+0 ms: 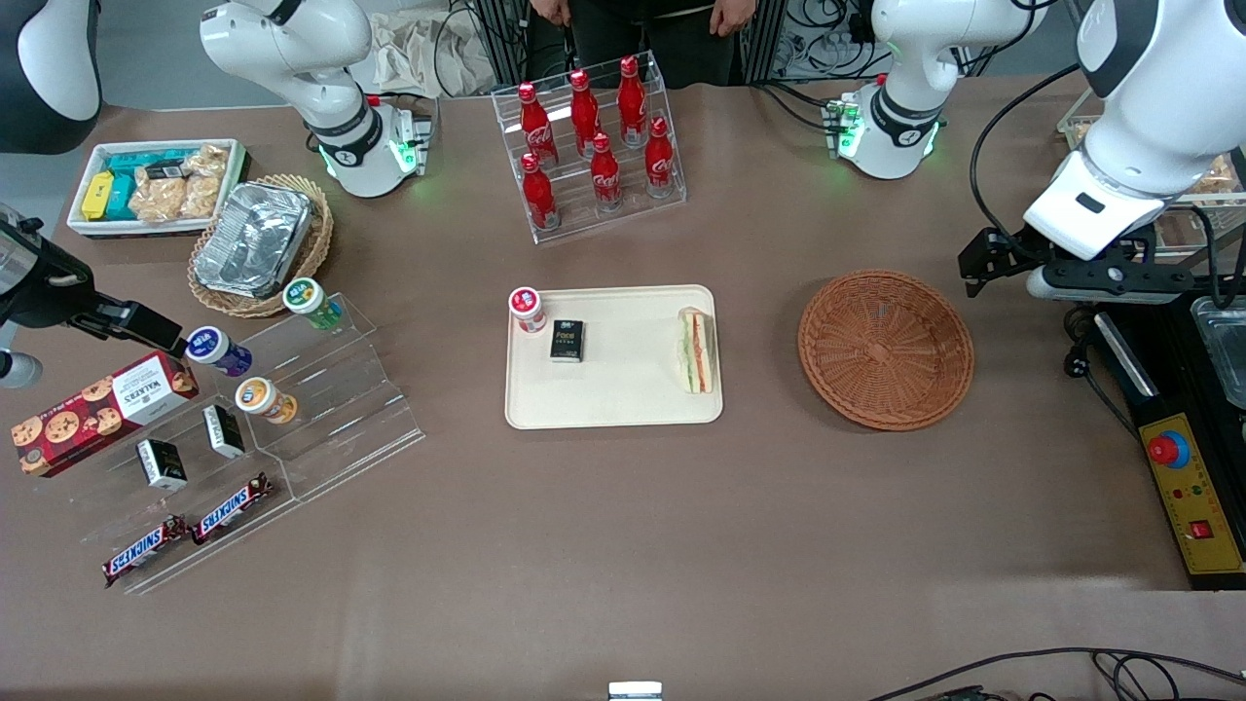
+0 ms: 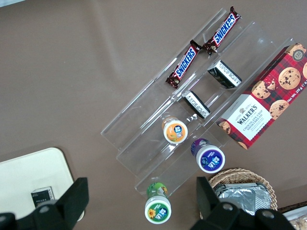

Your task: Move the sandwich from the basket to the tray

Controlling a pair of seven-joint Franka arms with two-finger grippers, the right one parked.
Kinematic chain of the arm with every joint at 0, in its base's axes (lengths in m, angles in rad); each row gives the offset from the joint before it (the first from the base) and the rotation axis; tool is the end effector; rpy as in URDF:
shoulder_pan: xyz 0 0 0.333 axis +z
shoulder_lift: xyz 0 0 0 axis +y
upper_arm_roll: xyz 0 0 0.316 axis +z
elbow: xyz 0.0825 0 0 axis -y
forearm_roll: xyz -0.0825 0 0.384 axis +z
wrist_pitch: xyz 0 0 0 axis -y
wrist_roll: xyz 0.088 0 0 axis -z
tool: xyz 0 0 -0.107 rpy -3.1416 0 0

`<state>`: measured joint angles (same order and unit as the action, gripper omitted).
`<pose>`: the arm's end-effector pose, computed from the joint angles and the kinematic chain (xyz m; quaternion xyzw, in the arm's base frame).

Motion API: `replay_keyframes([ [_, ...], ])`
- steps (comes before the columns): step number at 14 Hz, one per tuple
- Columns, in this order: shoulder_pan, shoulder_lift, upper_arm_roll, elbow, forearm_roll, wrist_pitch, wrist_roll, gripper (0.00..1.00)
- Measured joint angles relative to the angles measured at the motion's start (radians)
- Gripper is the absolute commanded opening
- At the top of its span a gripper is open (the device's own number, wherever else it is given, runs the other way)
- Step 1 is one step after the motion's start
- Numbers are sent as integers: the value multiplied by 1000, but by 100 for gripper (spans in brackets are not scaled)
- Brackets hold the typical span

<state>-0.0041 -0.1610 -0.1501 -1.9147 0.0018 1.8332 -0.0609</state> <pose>0.5132 -0.0843 0.5688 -0.9981 0.0463 -0.0400 0.0086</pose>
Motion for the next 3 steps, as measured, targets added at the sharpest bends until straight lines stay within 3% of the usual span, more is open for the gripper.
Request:
replay_keyframes([
  [3, -1, 0, -2, 8, 1, 0, 7, 100],
])
